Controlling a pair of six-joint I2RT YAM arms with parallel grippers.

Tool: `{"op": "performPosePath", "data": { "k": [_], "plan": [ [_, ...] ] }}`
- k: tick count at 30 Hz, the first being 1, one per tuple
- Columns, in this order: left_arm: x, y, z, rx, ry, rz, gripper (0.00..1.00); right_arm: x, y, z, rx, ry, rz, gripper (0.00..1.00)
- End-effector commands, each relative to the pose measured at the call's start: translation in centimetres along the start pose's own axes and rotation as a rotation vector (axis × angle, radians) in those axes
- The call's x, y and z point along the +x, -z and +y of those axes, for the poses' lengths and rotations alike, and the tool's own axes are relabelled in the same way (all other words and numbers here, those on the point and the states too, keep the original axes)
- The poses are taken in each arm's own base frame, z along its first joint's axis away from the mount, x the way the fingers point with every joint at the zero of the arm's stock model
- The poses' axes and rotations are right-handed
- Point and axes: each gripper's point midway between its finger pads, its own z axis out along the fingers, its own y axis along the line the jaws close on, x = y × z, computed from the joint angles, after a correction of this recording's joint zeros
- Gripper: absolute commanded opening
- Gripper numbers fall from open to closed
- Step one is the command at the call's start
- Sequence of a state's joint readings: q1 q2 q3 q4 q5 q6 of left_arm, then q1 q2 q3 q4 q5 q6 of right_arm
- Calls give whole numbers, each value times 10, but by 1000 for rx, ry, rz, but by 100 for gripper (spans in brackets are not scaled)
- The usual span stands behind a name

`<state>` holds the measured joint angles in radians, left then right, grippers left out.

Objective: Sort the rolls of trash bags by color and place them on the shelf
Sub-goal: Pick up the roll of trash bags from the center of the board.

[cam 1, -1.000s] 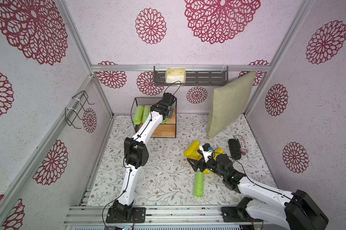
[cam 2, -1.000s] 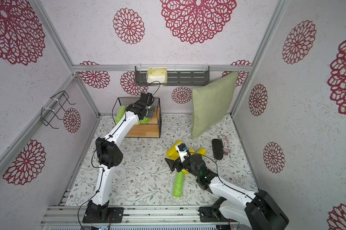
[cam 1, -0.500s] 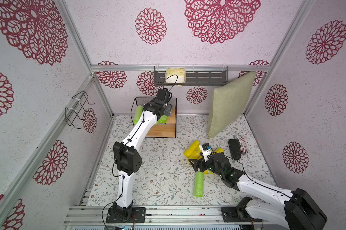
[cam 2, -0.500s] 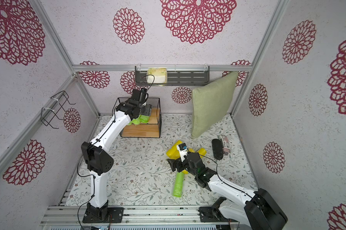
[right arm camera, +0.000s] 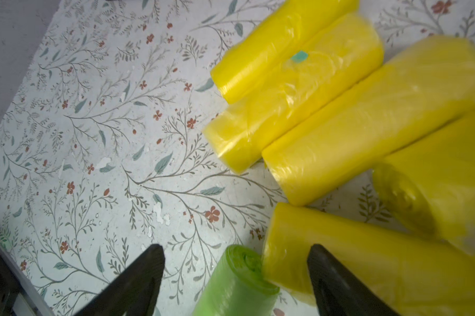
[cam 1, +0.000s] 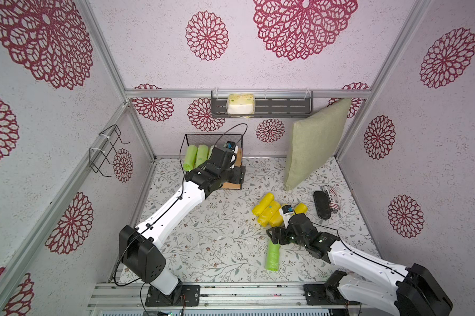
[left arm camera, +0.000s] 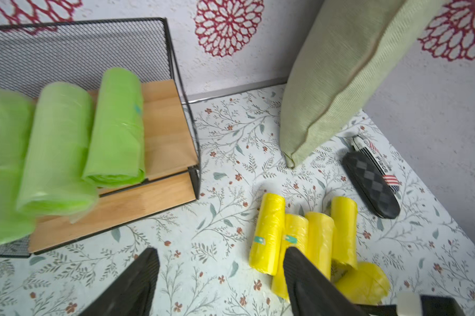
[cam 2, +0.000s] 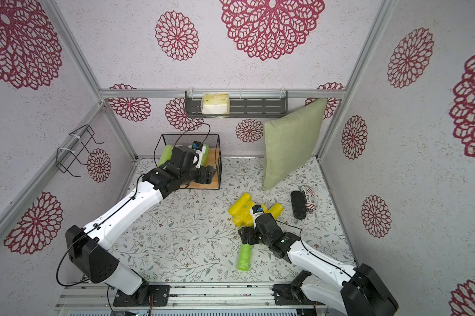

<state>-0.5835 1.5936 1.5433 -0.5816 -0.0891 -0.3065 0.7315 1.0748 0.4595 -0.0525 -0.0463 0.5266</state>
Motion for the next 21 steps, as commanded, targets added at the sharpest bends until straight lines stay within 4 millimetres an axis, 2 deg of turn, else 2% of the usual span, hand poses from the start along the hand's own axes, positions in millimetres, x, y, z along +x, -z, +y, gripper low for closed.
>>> {"op": "performPosePath", "data": {
  "k": [1,6,12,17,21],
  "plan": [
    [3,2,-2,6,21,-20,76,17,-5,9,-49,-105,74,84],
    [16,3,-1,-8,16,-7,76,24,-5,11,-52,-139,87,82],
    [25,0,-1,-8,18,7,76,9,18,10,3,-115,50,84],
    [32,2,-1,-9,24,3,76,29,34,7,35,-159,115,81],
    [38,-1,-1,-3,34,1,76,39,24,14,-19,-201,135,81]
  ]
}}
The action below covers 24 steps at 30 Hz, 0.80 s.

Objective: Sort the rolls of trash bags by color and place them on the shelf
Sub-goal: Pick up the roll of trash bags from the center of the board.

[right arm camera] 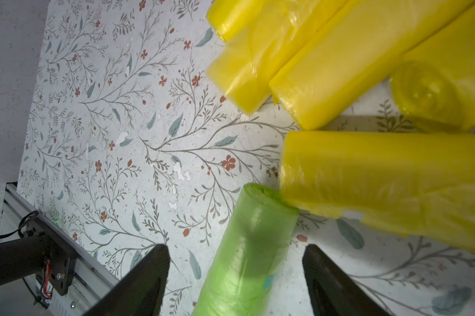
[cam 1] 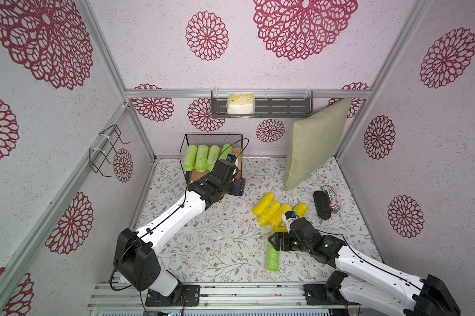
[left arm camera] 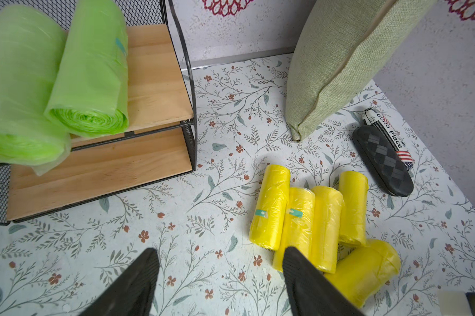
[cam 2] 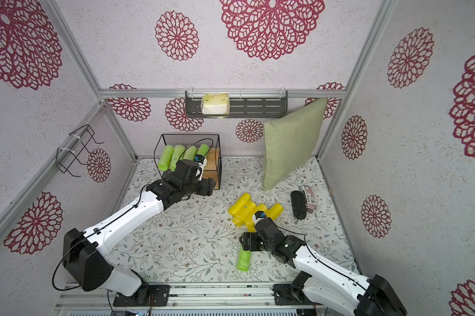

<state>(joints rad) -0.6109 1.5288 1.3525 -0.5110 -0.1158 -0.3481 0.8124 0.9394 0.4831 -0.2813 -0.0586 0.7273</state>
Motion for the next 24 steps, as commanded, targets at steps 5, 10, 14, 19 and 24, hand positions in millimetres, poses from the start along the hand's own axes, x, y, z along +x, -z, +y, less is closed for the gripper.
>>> {"op": "performPosePath", "data": {
  "k": [5,10,14,19,24],
  "plan": [
    [-2,4,-5,11,0,-14,76,15,-27,1,-41,-108,39,81],
    [2,4,-2,0,-2,-15,76,11,-39,2,-68,-148,1,77],
    [6,2,-3,9,0,-8,76,13,-49,-1,-75,-172,-6,67],
    [7,3,-5,29,5,-18,76,-1,-53,13,-130,-173,-48,51],
    [6,12,-6,80,58,-57,78,-50,-32,62,-314,-154,-196,46]
  ]
}}
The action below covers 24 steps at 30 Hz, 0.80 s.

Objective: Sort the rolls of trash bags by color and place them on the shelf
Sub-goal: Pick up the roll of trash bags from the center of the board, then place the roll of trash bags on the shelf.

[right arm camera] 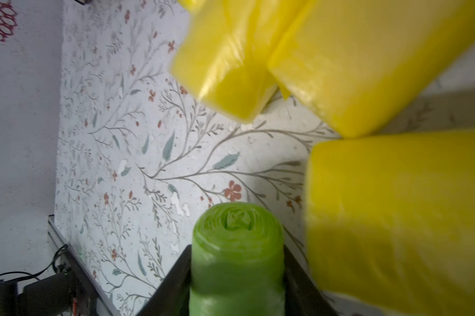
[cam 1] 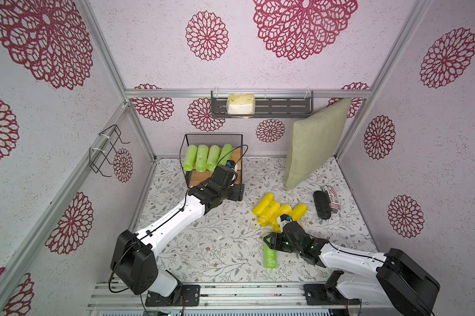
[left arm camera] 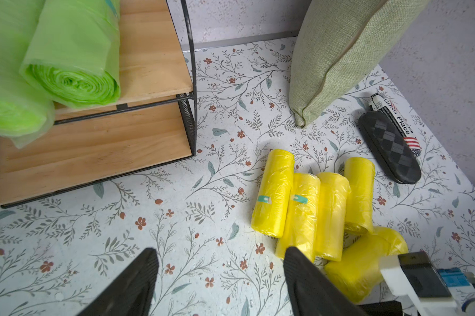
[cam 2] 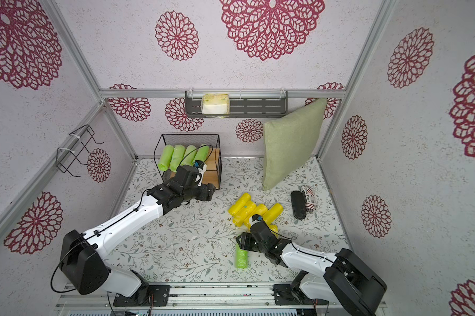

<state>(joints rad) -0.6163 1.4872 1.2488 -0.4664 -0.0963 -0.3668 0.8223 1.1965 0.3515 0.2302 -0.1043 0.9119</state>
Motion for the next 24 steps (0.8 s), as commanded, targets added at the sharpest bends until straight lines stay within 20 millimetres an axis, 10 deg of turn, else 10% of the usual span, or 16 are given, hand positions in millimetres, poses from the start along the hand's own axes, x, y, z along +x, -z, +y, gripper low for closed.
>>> {"op": "performPosePath", "data": {
  "k": [1,12,24],
  "plan": [
    [-18,17,-9,87,66,-92,78,-52,17,74,-238,23,-169,45],
    [-34,77,-61,617,360,-237,91,-168,107,150,-506,-76,-700,45],
    [-39,88,-87,860,458,-259,95,-210,168,190,-735,-165,-878,45]
  ]
}}
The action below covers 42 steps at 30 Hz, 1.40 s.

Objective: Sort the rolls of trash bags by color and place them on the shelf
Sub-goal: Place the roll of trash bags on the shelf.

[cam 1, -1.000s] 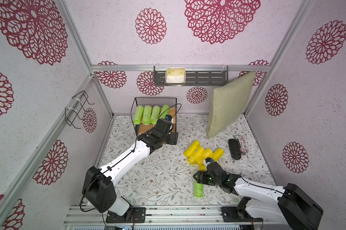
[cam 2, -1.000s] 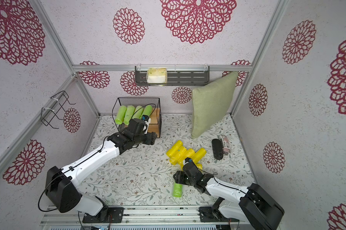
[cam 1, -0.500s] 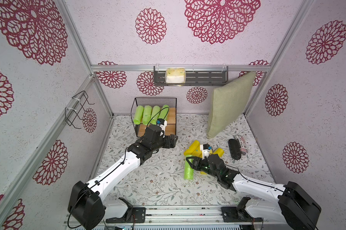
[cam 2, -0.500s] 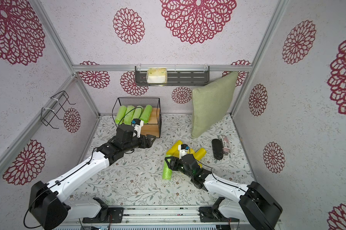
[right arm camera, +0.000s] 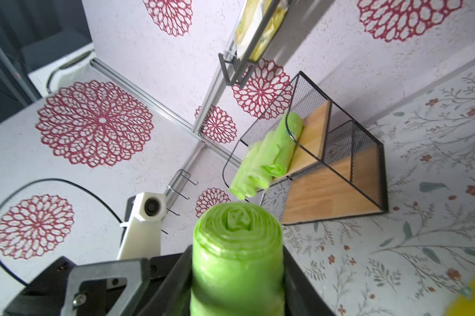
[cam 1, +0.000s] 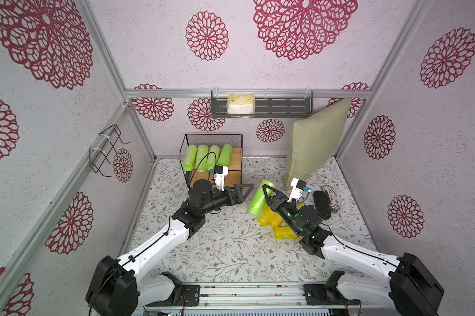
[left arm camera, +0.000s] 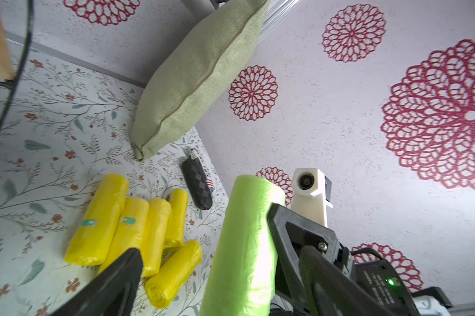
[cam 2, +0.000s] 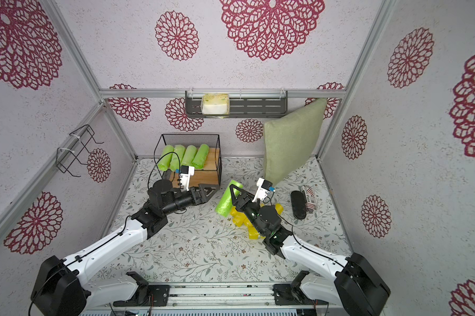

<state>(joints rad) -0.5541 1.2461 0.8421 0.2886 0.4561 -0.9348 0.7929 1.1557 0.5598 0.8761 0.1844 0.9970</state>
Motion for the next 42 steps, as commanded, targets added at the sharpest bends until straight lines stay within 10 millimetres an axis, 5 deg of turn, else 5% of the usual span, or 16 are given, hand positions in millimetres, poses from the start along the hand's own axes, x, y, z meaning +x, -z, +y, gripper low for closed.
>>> {"op": "performPosePath", "data": {
  "k": [1,16,22,30,36,42],
  "plan": [
    [-3,-5,-28,147,6,-1,95,-40,-3,52,-169,-76,-120,45],
    [12,-17,-51,274,-31,74,89,-64,-6,69,-306,-185,-145,45],
    [10,-21,-53,291,-28,68,71,-65,-8,70,-318,-193,-148,44],
    [6,-21,-52,300,-33,62,33,-69,-7,47,-259,-176,-175,52],
    [-18,-6,-29,156,-85,23,24,-80,1,20,-170,-105,-212,80],
    [-66,30,16,-297,-250,-111,24,-92,16,1,-7,101,-257,83]
  ]
}}
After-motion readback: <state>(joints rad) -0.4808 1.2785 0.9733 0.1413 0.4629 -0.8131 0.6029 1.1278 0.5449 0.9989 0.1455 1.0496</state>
